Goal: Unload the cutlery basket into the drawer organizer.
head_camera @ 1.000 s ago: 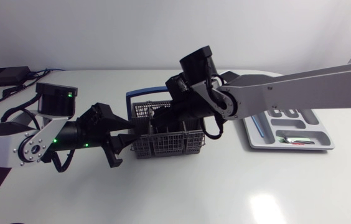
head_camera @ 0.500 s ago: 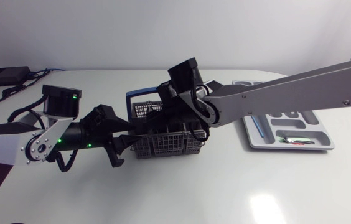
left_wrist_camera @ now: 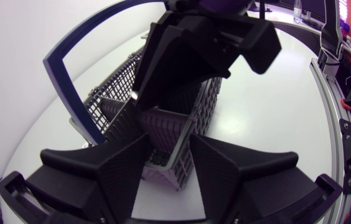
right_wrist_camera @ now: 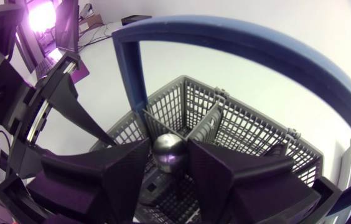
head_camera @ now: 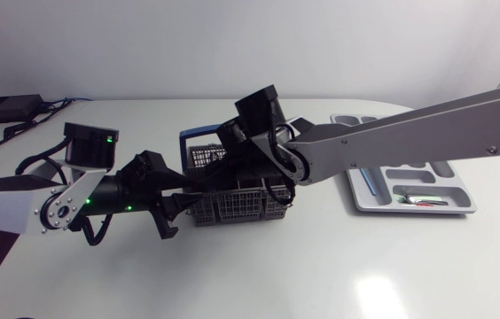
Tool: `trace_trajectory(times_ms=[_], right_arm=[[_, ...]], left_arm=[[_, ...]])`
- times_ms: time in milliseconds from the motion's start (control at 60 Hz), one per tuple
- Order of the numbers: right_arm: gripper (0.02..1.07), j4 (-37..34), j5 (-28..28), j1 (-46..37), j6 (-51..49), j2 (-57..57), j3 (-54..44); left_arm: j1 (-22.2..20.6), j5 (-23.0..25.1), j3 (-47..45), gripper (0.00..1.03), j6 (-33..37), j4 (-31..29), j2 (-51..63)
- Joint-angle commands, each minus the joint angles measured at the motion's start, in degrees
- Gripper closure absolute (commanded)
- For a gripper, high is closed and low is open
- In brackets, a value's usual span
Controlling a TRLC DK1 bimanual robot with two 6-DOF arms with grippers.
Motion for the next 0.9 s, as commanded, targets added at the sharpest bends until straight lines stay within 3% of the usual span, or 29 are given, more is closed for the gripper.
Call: trace_trajectory(times_ms=[0, 217, 400, 667, 733, 883], right_arm=[[0.67, -0.29, -0.46, 1.11, -0.91, -1.34, -2.25], [0.67, -0.73, -0.2, 1.28, -1.35, -1.25, -2.33], [0.71, -0.21, 6.04, 3.13, -2.67, -0.99, -2.33], [0.7, 0.41, 9.3, 3.66, -3.81, -6.26, -6.47], [0.6, 1.11, 10.0, 3.66, -3.98, -8.37, -8.14], [0.56, 1.38, 10.44, 3.57, -4.51, -11.62, -10.95]], left_arm=[[0.45, 0.07, 0.43, 0.55, -1.1, 0.92, 1.21], [0.36, 0.07, 0.34, 0.55, -1.1, 0.92, 1.3], [0.27, 0.07, 0.6, 0.55, -1.19, 0.92, 1.3], [-0.25, 0.07, 3.68, 0.55, -5.4, 1.19, 1.21], [0.19, 0.07, 4.56, 0.55, -7.16, 1.01, 1.21], [0.54, 0.25, 7.9, 0.55, -9.36, -1.54, 2.44]])
